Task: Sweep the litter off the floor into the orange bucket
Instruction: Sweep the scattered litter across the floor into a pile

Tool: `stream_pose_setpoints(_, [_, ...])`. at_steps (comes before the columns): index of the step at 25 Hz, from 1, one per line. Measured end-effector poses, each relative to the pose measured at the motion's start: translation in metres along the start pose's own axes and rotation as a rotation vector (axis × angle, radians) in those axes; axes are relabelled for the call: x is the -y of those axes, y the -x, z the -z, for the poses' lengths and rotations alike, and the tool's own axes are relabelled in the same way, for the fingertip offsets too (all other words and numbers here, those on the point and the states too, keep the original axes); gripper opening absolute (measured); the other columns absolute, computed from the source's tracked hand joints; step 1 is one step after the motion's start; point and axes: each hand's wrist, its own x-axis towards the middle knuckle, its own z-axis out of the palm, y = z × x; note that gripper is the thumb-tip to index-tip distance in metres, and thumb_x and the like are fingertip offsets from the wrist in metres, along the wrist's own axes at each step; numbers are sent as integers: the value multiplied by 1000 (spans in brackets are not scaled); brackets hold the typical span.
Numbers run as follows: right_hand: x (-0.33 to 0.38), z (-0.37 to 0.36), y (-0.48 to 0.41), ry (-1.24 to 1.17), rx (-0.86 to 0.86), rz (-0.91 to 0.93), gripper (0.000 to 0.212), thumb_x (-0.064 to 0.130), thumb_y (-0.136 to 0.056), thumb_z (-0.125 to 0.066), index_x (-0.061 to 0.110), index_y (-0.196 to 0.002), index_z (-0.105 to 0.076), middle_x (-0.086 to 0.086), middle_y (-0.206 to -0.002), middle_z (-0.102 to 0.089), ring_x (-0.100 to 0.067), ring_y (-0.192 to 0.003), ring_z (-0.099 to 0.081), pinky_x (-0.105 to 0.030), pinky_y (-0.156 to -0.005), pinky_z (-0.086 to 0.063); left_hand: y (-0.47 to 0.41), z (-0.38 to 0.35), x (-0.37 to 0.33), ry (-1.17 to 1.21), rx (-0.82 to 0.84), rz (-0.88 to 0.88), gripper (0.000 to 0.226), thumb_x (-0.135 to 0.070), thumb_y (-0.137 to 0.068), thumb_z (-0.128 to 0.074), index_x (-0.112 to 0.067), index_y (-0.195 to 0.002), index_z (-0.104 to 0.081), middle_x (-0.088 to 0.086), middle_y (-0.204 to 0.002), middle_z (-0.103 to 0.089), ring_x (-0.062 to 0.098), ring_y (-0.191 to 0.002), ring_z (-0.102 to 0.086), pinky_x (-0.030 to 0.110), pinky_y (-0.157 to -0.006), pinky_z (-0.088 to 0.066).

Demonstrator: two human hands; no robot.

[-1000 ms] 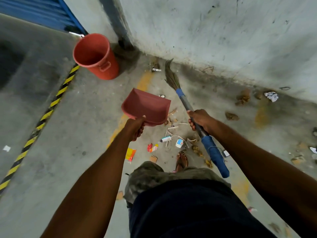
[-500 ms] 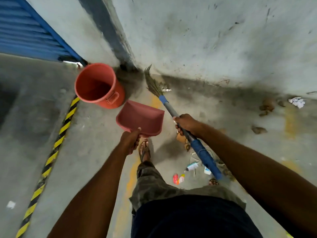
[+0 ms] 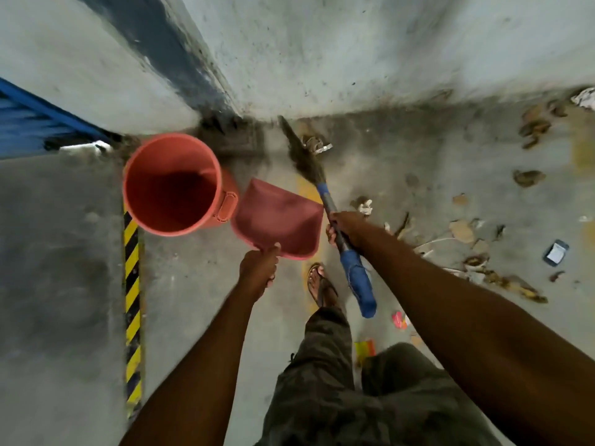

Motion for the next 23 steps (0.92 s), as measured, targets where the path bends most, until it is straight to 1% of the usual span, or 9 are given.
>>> stream_pose_setpoints(2, [-30, -5, 15, -122, -127, -8, 24, 15, -103, -45, 11, -79, -50, -10, -67, -51, -19, -49, -49, -28, -45, -43, -8, 8, 4, -47, 59, -13, 42, -45, -95, -69, -10, -75, -62, 0, -52, -52, 12, -38, -44, 21, -42, -32])
stream_pose_setpoints(6, [-97, -29, 51, -59, -311, 122, 24, 34, -97, -49, 14, -83, -53, -13, -77, -60, -25, -62, -57, -41, -63, -52, -13, 29, 18, -138, 63, -66, 40, -43, -96, -69, -9, -76, -63, 1, -52, -55, 15, -40, -47, 23, -45, -36])
stream_pose_setpoints(8, [-111, -45, 66, -97, -339, 234, 25, 32, -101, -52, 13, -86, -54, -12, -68, -60, -25, -52, -56, -38, -56, -49, -16, 48, 21, -167, 37, -128, 45, -50, -94, -67, -7, -78, -65, 2, -55, -58, 20, -45, -51, 30, -52, -41])
stream_pose_setpoints(10, [-112, -70, 81, -2, -229, 296, 20, 27, -105, -52, 15, -89, -56, -9, -67, -57, -22, -48, -53, -35, -52, -46, -25, 75, 29, -187, -16, -159, 61, -63, -84, -64, -2, -83, -69, 9, -61, -64, 30, -52, -58, 38, -58, -48])
stream_pose_setpoints(12, [-99, -92, 85, 143, -87, 306, 14, 25, -105, -53, 13, -99, -59, -9, -71, -56, -20, -48, -52, -31, -48, -45, -44, 101, 36, -232, -88, -166, 82, -77, -71, -57, 0, -94, -73, 21, -78, -73, 43, -70, -70, 49, -67, -58])
stream_pose_setpoints(15, [-54, -125, 53, 422, 12, 308, 16, 25, -105, -55, 10, -112, -59, -9, -73, -56, -19, -48, -52, -25, -41, -43, -86, 144, 49, -284, -181, -146, 96, -85, -64, -52, -1, -107, -72, 25, -101, -75, 46, -91, -73, 57, -79, -62])
stream_pose_setpoints(18, [-12, -157, -5, 451, -40, 255, 24, 21, -105, -53, -2, -104, -58, -11, -68, -58, -24, -49, -54, -32, -47, -46, -116, 171, 43, -263, -207, -179, 98, -86, -65, -56, 2, -107, -68, 32, -100, -71, 50, -83, -71, 60, -71, -61])
stream_pose_setpoints(20, [-12, -182, -34, 260, -179, 198, 23, 18, -103, -53, -4, -97, -56, -14, -66, -60, -26, -50, -57, -33, -49, -48, -119, 174, 30, -230, -163, -202, 98, -84, -65, -58, 4, -106, -68, 35, -98, -68, 52, -76, -69, 60, -65, -58])
stream_pose_setpoints(23, [-41, -216, -32, 14, -401, 186, 19, 23, -101, -50, 5, -102, -55, -16, -85, -64, -30, -62, -63, -37, -52, -55, -109, 171, 7, -217, -92, -197, 88, -75, -70, -60, 3, -109, -69, 31, -99, -71, 39, -56, -65, 38, -47, -50])
